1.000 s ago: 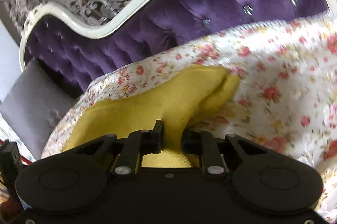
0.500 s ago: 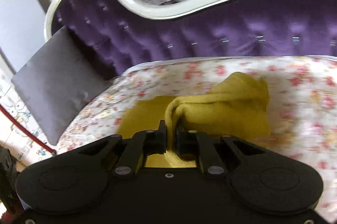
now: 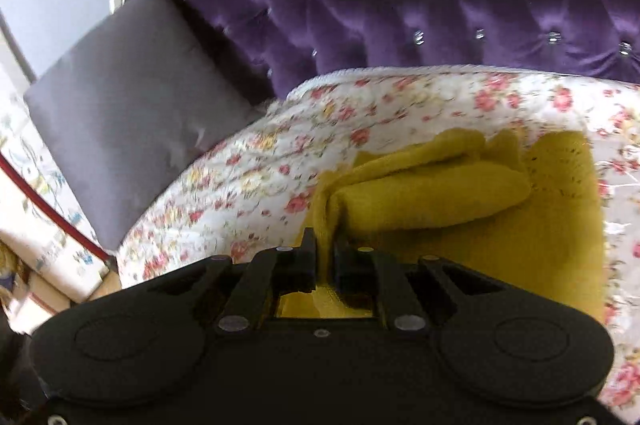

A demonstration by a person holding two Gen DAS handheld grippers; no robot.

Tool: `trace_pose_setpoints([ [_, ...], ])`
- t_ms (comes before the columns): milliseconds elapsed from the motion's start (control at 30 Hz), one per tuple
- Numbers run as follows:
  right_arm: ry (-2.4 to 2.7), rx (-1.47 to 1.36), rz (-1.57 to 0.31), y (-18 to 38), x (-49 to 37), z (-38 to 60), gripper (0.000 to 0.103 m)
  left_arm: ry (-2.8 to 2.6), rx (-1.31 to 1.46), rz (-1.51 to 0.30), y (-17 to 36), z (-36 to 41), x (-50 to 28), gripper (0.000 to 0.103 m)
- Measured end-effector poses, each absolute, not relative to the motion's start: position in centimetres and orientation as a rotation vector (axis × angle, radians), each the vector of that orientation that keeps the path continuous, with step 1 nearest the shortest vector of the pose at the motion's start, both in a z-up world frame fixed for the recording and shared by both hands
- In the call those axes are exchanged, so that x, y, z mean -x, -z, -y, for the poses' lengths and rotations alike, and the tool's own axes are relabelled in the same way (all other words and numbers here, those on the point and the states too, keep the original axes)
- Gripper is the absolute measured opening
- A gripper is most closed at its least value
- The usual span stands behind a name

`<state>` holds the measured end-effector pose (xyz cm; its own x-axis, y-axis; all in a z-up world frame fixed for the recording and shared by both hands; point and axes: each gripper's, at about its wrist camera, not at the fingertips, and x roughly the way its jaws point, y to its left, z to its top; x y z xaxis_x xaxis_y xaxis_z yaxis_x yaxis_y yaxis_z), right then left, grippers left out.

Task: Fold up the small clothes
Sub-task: 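Grasp the sweater edge with the right tool and fold it over the rest, then open the right tool and withdraw it from the folded sweater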

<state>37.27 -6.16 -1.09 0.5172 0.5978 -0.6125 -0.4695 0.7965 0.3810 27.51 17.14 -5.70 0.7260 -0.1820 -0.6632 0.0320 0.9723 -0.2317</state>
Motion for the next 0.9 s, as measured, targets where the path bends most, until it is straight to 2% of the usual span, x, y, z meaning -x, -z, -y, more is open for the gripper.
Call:
trace_pose_setpoints([
  [33, -0.659, -0.160, -0.806, 1.3, -37.1, 5.7, 0.024, 0.117, 0.218, -0.754, 5.8, -17.3, -27.5, 0.074],
  [133, -0.770, -0.162, -0.823, 1.7, -36.7, 5.0, 0.024, 0.119, 0.242, -0.765, 5.9, -17.9, -27.7, 0.074],
  [233, -0.825, -0.157, -0.768, 0.4, -35.2, 5.5, 0.038, 0.125, 0.251, -0.767, 5.7, -18.2, -27.9, 0.074],
  [400, -0.798, -0.214, -0.657, -2.8, -34.0, 9.9, 0.043, 0.129, 0.236, -0.745, 4.4, -18.1, -28.8, 0.074],
  [467, -0.737, -0.218, -0.629, -3.1, -33.8, 12.2, 0.053, 0.135, 0.231, -0.729, 3.5, -18.0, -29.5, 0.074],
  [500, -0.710, -0.218, -0.626, -3.1, -33.9, 12.9, 0.054, 0.135, 0.227, -0.722, 3.1, -17.9, -29.9, 0.074],
  [733, -0.657, -0.231, -0.682, -0.2, -33.0, 15.4, 0.054, 0.153, 0.205, -0.716, 1.6, -16.4, -32.9, 0.074],
  [900, -0.731, -0.089, -0.656, 1.1, -29.8, 12.7, 0.054, 0.174, 0.232, -0.770, 2.5, -15.5, -33.9, 0.074],
])
